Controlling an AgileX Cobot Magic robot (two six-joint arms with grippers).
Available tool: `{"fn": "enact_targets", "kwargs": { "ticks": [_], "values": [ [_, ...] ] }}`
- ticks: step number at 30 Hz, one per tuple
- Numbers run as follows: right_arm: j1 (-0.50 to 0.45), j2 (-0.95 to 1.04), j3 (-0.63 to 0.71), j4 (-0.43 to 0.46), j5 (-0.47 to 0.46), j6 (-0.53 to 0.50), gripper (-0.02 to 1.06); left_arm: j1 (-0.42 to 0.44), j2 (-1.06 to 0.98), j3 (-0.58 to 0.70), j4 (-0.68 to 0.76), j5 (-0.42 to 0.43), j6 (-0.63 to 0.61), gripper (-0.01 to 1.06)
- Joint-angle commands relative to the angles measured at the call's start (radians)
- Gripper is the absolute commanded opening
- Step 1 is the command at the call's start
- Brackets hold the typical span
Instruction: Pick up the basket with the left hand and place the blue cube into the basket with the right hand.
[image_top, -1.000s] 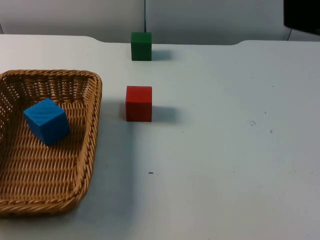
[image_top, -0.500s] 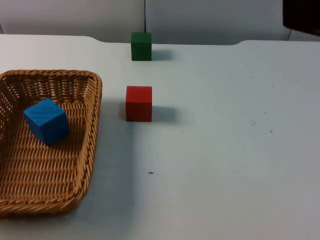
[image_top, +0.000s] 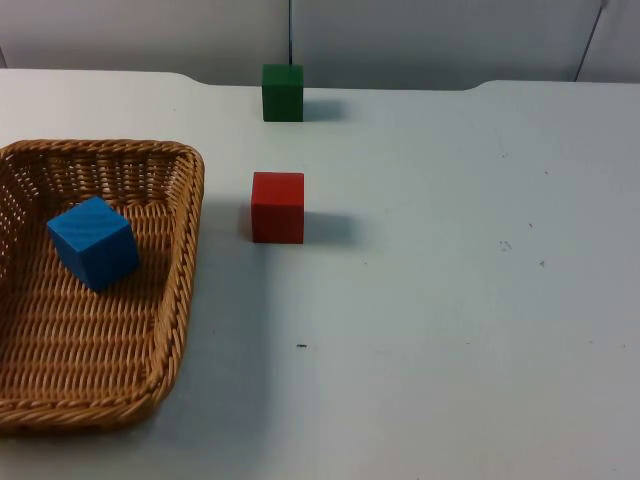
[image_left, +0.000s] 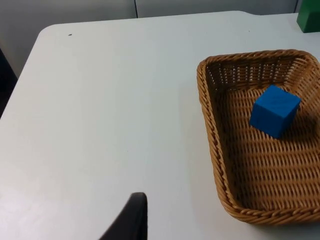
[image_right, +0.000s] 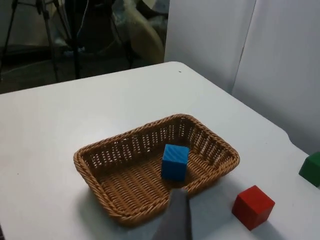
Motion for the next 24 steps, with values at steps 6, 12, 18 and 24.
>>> {"fn": "enact_targets", "kwargs": {
  "ticks": [6,12,18,24],
  "values": [
    [0.004,-0.19,0.003,0.011,0.237,-0.009,0.71,-0.006,-0.006,0.002,-0.01,-0.001,0.0,1.05],
    [0.004,-0.33,0.003,0.011,0.401,0.019,0.71,-0.006,-0.006,0.002,-0.01,-0.001,0.0,1.05],
    [0.004,-0.46,0.003,0.0,0.494,0.06,0.71,-0.006,-0.006,0.002,-0.01,-0.001,0.0,1.05],
    [0.004,-0.593,0.003,-0.062,0.581,0.151,0.71,-0.006,-0.006,0.002,-0.01,-0.001,0.0,1.05]
  ]
}}
